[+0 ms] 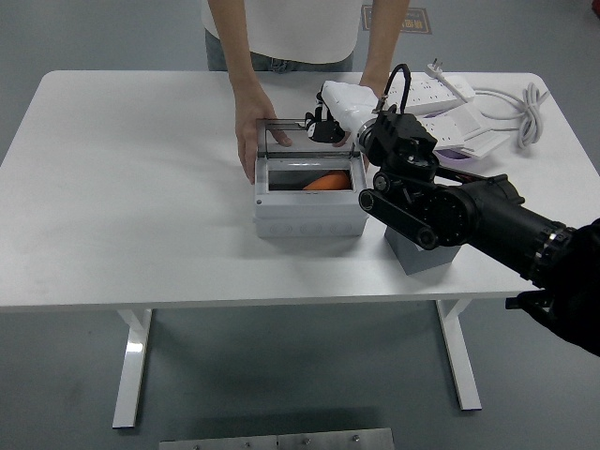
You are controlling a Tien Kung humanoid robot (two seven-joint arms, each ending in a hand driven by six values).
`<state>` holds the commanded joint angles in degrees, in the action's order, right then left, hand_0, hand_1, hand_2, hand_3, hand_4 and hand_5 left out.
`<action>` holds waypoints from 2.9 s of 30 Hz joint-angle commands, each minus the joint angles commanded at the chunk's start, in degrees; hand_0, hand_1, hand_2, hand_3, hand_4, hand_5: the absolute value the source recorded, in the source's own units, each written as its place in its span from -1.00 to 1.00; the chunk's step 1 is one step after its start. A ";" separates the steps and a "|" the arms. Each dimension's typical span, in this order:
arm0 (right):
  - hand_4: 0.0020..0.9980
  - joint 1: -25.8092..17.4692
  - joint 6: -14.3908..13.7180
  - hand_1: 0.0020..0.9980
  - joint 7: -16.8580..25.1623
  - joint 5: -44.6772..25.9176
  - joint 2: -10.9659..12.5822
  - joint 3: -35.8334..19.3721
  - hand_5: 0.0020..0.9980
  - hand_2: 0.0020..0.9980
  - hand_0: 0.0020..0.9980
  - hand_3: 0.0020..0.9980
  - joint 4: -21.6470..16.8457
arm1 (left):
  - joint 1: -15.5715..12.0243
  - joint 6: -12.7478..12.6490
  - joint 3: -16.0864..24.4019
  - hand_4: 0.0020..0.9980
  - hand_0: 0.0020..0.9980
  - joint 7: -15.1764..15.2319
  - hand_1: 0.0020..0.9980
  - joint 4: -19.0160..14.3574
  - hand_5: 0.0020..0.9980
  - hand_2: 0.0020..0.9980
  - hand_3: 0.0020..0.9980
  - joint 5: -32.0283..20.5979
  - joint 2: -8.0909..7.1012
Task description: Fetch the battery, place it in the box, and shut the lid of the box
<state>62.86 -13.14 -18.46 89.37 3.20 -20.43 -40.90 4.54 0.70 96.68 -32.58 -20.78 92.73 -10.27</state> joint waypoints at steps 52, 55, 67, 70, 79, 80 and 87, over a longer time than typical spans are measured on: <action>1.00 1.28 -3.61 0.25 3.77 -2.99 -1.30 1.26 0.93 0.24 0.56 0.31 3.97 | 1.23 0.89 0.76 -0.62 0.02 0.06 0.44 0.01 -1.00 0.16 0.05 1.85 0.18; 1.00 1.66 -4.29 0.25 2.45 -2.18 -1.19 1.91 0.93 0.24 0.56 0.31 3.90 | 1.26 0.89 0.83 -0.62 0.02 0.02 0.44 -0.02 -1.00 0.16 0.05 1.94 0.11; 1.00 1.81 -6.61 -0.27 -0.29 -0.59 -1.25 3.35 0.94 -0.11 -0.05 0.14 3.00 | 1.22 0.86 0.87 -0.65 0.01 -0.09 0.43 -0.09 -1.00 0.16 0.05 1.97 0.00; 0.50 1.86 -6.72 -0.66 -0.85 -0.26 -1.25 3.43 0.12 -0.53 -0.85 -0.44 2.87 | 1.20 0.87 0.86 -0.65 0.01 -0.12 0.43 -0.10 -1.00 0.17 0.05 1.96 -0.02; 0.27 1.66 -6.68 -0.71 -1.38 -0.34 -1.36 3.66 -0.04 -0.58 -0.93 -0.49 2.60 | 1.24 0.91 0.82 -0.66 0.01 -0.06 0.43 -0.05 -1.00 0.17 0.05 1.95 -0.05; 0.27 1.58 -6.65 -0.71 -1.36 -0.44 -1.38 3.75 -0.04 -0.58 -0.93 -0.49 2.60 | 1.25 0.92 0.83 -0.66 0.01 -0.06 0.43 -0.05 -1.00 0.17 0.05 1.96 -0.06; 0.26 1.32 -6.28 -0.72 -1.42 -0.57 -1.48 4.18 -0.06 -0.59 -0.95 -0.50 2.67 | 1.30 0.99 0.93 -0.67 0.01 -0.09 0.43 -0.07 -1.00 0.17 0.06 2.14 -0.05</action>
<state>64.18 -19.42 -19.88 88.80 1.72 -16.25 -38.23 5.84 1.69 97.61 -32.67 -20.85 94.87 -10.31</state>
